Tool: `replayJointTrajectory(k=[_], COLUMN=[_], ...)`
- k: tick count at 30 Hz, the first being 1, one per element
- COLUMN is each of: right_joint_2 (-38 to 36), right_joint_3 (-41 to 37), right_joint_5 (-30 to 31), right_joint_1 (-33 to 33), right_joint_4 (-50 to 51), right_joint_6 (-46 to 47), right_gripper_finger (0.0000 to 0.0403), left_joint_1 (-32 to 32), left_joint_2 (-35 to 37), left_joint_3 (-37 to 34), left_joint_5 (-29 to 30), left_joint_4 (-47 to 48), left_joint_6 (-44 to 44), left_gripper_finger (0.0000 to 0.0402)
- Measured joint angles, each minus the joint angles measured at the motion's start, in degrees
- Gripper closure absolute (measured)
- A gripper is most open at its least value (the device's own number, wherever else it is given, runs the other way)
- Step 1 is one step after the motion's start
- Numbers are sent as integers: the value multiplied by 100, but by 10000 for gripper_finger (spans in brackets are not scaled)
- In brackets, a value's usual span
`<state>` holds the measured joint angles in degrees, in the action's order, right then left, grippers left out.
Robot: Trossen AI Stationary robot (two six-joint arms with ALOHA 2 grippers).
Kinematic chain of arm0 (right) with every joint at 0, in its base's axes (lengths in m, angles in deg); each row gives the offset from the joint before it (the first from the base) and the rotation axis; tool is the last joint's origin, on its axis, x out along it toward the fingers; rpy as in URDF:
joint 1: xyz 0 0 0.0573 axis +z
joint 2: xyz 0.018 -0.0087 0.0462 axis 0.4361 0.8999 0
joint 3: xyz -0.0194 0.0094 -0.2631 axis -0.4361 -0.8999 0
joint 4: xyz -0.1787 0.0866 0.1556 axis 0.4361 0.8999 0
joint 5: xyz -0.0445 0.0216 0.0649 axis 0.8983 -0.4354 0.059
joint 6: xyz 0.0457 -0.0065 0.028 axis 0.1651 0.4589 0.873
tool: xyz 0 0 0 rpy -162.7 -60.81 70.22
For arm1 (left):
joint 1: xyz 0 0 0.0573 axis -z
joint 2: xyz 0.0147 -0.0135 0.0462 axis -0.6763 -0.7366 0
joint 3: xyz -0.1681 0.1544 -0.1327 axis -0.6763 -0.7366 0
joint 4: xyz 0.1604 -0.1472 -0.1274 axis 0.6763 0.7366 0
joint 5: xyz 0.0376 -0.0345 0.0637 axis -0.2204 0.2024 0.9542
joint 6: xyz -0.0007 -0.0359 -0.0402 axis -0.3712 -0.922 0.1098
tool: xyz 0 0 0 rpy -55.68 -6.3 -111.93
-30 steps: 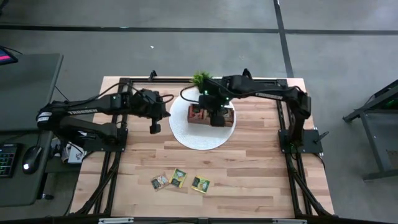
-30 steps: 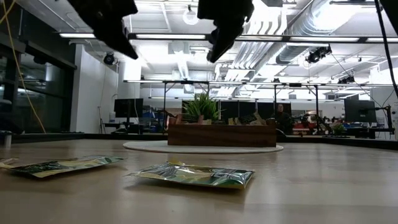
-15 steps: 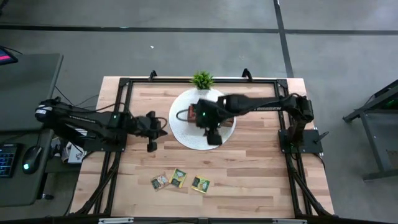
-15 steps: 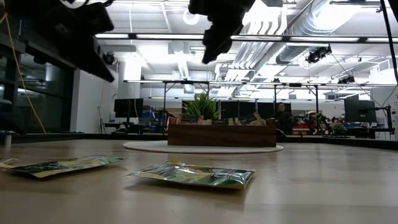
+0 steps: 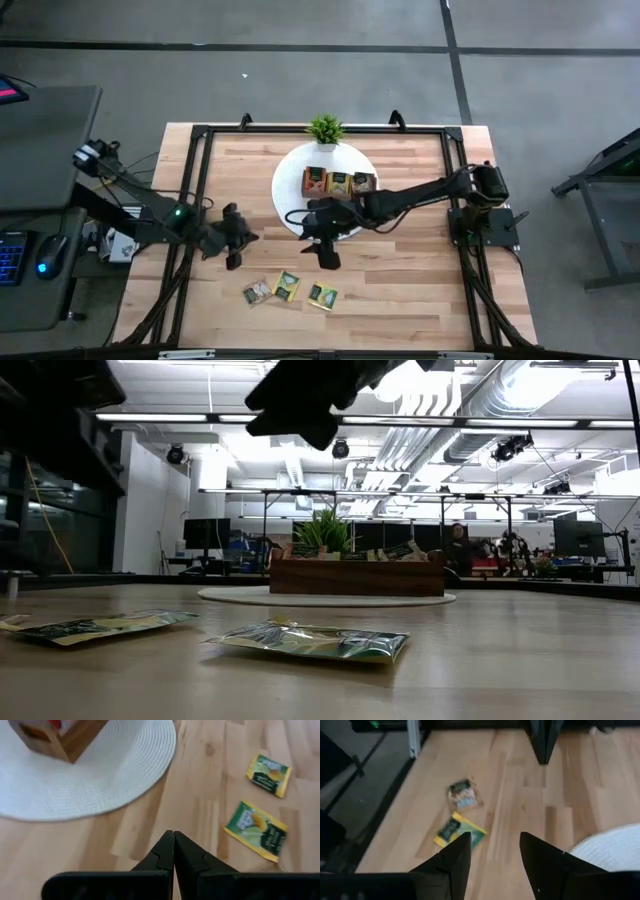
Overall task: Pick & Place Tea
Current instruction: Put the brown tea bag into the right section of the wooden organizer
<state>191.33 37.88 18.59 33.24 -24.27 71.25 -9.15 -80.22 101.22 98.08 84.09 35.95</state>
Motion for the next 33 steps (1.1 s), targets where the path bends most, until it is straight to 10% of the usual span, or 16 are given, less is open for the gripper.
replayJointTrajectory(k=[13,24,33], right_joint_2=[416,1277,2617], right_joint_3=[-28,281,2218], right_joint_5=[-116,-813,-1283], right_joint_1=[164,205,243], right_joint_4=[-928,-1921,-1203], right_joint_6=[-298,54,-151], right_gripper_finger=[392,401,402], left_joint_1=[1701,2502,2623], left_joint_2=[-779,-1475,-1488], left_joint_3=[-93,-91,-91], left_joint_5=[995,541,26], left_joint_4=[-69,-297,-237], left_joint_6=[-2528,-3855,-4232], left_gripper_finger=[402,402,402])
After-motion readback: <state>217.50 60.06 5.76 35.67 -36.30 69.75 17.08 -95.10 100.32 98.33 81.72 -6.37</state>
